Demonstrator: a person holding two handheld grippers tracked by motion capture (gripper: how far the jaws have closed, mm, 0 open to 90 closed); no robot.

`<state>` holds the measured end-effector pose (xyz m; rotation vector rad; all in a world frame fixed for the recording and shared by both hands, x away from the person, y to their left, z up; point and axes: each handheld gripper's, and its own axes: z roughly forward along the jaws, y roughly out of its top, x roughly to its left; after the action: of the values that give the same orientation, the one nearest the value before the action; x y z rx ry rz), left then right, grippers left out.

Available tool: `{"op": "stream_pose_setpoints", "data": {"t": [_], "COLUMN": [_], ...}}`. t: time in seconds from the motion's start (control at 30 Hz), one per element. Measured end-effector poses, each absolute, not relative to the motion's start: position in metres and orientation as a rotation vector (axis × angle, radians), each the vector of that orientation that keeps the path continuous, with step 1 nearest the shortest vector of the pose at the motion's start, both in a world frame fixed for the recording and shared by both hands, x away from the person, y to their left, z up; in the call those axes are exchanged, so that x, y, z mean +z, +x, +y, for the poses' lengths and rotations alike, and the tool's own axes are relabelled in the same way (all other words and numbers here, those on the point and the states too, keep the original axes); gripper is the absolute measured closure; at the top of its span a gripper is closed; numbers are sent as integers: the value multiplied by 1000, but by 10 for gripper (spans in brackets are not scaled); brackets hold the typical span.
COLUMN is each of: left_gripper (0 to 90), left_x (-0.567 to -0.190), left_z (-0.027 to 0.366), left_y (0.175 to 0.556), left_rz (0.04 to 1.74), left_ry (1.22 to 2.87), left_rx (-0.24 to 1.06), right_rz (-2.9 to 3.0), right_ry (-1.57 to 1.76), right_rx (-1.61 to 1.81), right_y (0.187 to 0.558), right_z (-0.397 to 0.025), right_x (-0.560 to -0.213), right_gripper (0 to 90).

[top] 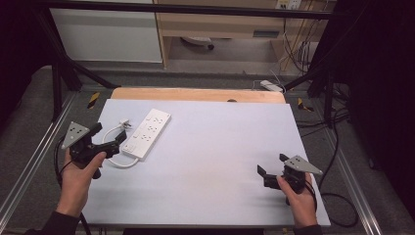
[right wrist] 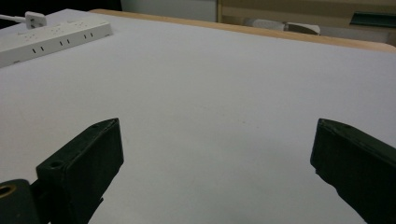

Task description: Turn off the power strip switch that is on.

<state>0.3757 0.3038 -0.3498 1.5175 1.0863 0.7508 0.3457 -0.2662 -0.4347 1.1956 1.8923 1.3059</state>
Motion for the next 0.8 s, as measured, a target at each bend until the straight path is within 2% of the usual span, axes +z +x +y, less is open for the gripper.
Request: {"op": "stream_pose_setpoints", "data": {"t": [0.6, 0.8], "left_gripper": [55, 58], "left_x": [-357, -358], "left_z": [293, 291], "left_y": [408, 417], "left_rz": [1102, 1121], "left_ry": [1549, 1515], "left_rx": [733, 719], "right_rz": [1890, 1893], "right_ry": [1200, 1197], "right_rx": [1313, 1311], "right_y": [347, 347], "right_z": [-268, -268], "right_x": [-435, -434], "right_gripper": [29, 29]}}
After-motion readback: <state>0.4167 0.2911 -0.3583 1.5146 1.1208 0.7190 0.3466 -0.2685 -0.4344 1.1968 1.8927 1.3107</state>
